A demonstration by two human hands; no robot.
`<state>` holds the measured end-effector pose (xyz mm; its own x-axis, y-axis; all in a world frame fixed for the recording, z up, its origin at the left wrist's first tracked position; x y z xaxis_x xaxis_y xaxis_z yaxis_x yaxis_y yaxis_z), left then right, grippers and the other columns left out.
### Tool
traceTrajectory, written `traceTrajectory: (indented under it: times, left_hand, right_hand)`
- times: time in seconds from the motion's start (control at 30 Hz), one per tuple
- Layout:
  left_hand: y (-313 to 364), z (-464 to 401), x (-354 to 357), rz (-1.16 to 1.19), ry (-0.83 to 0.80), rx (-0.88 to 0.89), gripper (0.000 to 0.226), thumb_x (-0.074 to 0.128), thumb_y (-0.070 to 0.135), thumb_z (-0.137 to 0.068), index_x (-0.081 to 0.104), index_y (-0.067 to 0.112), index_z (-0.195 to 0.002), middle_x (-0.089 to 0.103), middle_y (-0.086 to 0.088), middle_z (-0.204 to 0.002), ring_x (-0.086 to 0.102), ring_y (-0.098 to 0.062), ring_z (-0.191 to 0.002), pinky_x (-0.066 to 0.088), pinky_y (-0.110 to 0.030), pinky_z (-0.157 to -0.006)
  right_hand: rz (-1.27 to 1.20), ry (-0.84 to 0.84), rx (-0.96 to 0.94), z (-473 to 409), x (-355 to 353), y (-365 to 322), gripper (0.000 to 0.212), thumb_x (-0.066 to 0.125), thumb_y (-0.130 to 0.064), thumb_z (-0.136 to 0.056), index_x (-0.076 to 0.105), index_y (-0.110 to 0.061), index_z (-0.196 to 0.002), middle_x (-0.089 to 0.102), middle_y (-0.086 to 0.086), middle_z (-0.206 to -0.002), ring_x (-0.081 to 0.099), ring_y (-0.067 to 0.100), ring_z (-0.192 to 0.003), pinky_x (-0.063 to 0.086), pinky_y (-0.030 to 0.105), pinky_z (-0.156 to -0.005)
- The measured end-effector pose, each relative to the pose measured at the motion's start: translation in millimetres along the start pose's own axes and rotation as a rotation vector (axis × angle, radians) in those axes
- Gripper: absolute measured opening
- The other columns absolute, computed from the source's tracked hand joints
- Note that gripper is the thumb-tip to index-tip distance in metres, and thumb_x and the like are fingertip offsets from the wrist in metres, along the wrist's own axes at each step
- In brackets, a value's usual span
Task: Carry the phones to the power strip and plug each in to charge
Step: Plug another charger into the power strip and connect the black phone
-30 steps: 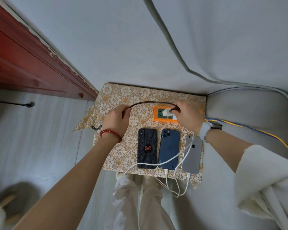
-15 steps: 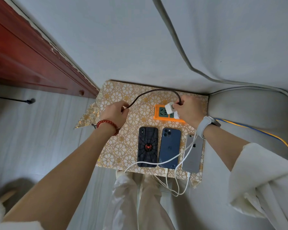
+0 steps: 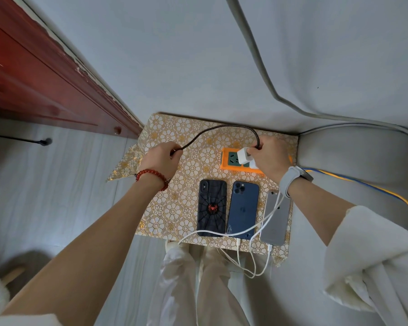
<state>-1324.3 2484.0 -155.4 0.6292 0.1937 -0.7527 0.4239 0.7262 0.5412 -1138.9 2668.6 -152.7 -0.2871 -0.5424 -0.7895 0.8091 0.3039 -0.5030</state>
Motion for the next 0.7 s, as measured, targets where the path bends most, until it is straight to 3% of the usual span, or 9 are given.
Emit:
traceTrajectory:
  times: [0.13, 0.23, 0.4, 0.57, 0.7]
  left_hand:
    - [2, 3, 1, 0.006, -0.001, -0.004, 0.02, 0.049, 0.025, -0.089, 0.064, 0.015, -0.098, 0.068, -0.008, -0.095, 0.06, -0.024, -0.083, 0.054, -0.038, -0.074]
    - [2, 4, 1, 0.011, 0.007, -0.007, 0.02, 0.049, 0.025, -0.089, 0.064, 0.015, -0.098, 0.069, -0.008, -0.094, 0.059, -0.022, -0.08, 0.053, -0.035, -0.071]
    - [4, 1, -2, 0.023, 0.011, 0.002, 0.019, 0.049, 0.024, -0.089, 0.064, 0.015, -0.097, 0.068, -0.007, -0.096, 0.059, -0.022, -0.083, 0.05, -0.033, -0.07]
    - [7, -1, -3, 0.019, 0.015, 0.014, 0.02, 0.049, 0.023, -0.089, 0.064, 0.014, -0.098, 0.068, -0.008, -0.096, 0.06, -0.024, -0.085, 0.052, -0.036, -0.072]
    - [7, -2, -4, 0.025, 0.016, 0.012, 0.021, 0.048, 0.023, -0.09, 0.064, 0.013, -0.099, 0.068, -0.008, -0.096, 0.06, -0.025, -0.087, 0.054, -0.04, -0.075]
  right_hand:
    - [-0.076, 0.025, 0.051, -1, -2, 5, 0.013, 0.059, -0.008, -0.08, 0.064, 0.004, -0.079, 0.067, 0.022, -0.082, 0.053, 0.028, -0.069, 0.036, 0.028, -0.059]
    - [-0.083, 0.043, 0.068, -1, -5, 8, 0.018, 0.061, -0.012, -0.08, 0.065, 0.006, -0.078, 0.067, 0.024, -0.08, 0.059, 0.036, -0.074, 0.045, 0.035, -0.061]
    - [-0.082, 0.069, 0.102, -2, -5, 11, 0.022, 0.064, -0.017, -0.079, 0.065, 0.005, -0.077, 0.068, 0.021, -0.079, 0.06, 0.035, -0.073, 0.045, 0.034, -0.06]
    - [-0.063, 0.08, 0.11, 0, -4, 10, 0.02, 0.064, -0.017, -0.078, 0.058, -0.004, -0.063, 0.061, 0.016, -0.069, 0.052, 0.027, -0.062, 0.032, 0.025, -0.053]
    - [0.049, 0.035, 0.045, 8, 3, 1, 0.018, 0.06, -0.018, -0.082, 0.057, -0.004, -0.071, 0.057, 0.011, -0.07, 0.05, 0.028, -0.065, 0.033, 0.029, -0.056]
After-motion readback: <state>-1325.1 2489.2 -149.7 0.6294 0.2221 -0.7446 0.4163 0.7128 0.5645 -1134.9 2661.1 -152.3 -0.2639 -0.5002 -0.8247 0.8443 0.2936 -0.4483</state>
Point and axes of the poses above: each hand's wrist, its own z-axis away from the middle knuckle, its own x-axis out of the palm, y = z × x, the point moved 10 cm from there along -z, towards the middle knuckle
